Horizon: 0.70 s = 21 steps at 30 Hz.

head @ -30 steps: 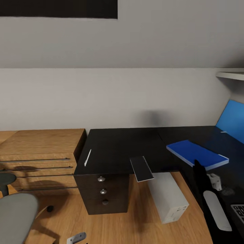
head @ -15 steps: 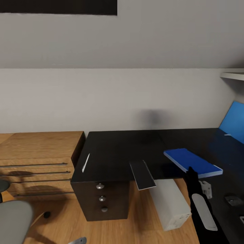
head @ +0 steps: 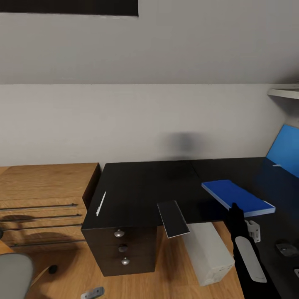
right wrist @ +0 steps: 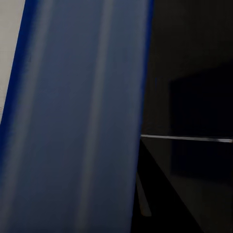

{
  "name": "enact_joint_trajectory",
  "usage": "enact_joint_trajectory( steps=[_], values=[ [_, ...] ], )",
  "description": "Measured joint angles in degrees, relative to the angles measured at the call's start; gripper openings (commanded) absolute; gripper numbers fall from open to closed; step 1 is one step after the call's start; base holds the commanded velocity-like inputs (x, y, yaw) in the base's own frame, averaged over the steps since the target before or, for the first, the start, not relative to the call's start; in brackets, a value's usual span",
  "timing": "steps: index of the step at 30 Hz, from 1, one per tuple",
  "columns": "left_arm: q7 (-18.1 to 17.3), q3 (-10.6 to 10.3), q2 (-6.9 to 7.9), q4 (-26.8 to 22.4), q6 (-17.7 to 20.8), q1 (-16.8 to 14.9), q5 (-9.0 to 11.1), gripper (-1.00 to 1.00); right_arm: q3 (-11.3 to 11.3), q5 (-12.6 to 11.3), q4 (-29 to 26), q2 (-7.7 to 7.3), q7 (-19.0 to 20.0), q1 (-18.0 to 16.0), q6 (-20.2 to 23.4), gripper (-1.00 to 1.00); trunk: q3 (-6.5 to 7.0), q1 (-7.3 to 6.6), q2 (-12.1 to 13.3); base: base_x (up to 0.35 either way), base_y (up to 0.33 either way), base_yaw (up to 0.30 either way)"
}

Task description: In the bedroom, organize the workspace by keeping the computer under the desk, ensuring the monitor is on the desk, placing the keyboard on the desk next to the monitor, placing the mouse on the desk next to the keyboard, moving the folder from the swivel chair onto the desk next to the mouse, stacking the notebook on top of the folder with the pen on top of the notebook, and positioning the swivel chair next to the desk.

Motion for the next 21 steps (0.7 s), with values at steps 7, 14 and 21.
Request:
enact_joint_trajectory(
  steps=[7,14,21],
  values=[
    [-0.27,0.29,5.03,20.47,-15.06,0.03,0.03,1.00,-0.03,-0.11,-0.84,0.20,0.07,0.00,-0.01,-1.00,-0.01,0.00,0.00,0.000,0.000,-0.007],
    [-0.36,0.28,5.31,26.46,-26.65,0.02,0.05,1.00,0.11,-0.09,-0.39,0.24,0.07,0.00,-0.01,-1.00,0.00,-0.03,-0.01,0.178,0.000,0.000],
    [-0.42,0.20,5.18,26.79,-27.24,0.02,0.05,1.00,0.16,-0.05,2.95,0.14,0.09,0.00,-0.07,-1.00,0.00,-0.03,-0.01,0.291,-0.032,0.000]
  ],
)
